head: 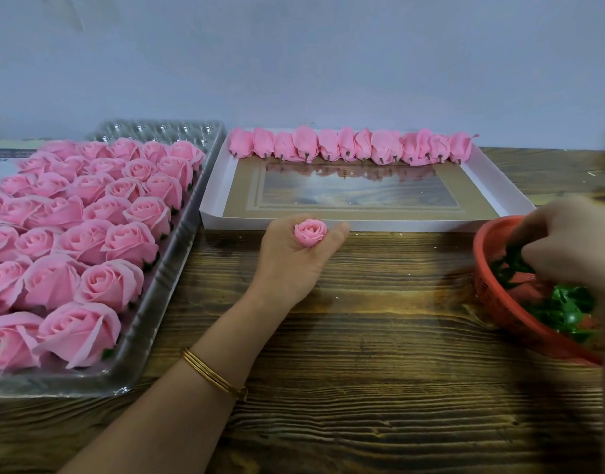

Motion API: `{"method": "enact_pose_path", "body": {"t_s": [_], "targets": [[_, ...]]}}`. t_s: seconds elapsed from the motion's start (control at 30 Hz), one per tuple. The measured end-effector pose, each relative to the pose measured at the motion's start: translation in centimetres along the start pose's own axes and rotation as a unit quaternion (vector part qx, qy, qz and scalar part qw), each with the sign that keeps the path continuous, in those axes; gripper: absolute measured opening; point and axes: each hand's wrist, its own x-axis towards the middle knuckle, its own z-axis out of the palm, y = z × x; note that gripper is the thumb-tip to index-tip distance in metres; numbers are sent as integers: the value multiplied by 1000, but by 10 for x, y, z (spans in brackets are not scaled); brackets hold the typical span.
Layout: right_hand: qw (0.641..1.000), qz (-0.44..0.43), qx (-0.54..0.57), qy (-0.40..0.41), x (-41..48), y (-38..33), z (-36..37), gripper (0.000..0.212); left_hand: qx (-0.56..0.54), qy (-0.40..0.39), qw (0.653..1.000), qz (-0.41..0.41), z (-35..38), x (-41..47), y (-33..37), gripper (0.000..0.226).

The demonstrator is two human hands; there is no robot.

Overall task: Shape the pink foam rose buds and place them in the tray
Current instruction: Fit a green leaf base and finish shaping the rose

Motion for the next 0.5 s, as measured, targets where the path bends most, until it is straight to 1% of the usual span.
{"method": "enact_pose_path", "body": {"t_s": [0.13,0.27,0.33,0.4,0.5], "targets": [[1000,8,15,24,0,2,-2,39,-4,-4,1000,4,0,0,0,46],[997,-4,37,70,0,4,-3,30,-7,-2,1000,4,0,0,0,46],[993,-26,56,98,0,4,-2,28,-5,-4,1000,4,-1,1,-1,46],[986,-67,81,133,-6,-3,-2,24,-7,-6,1000,3,-1,1,-2,46],[962,-126,148,190,-22,-26,-1,20,-20,3,1000,1,0,1,-1,49]]}}
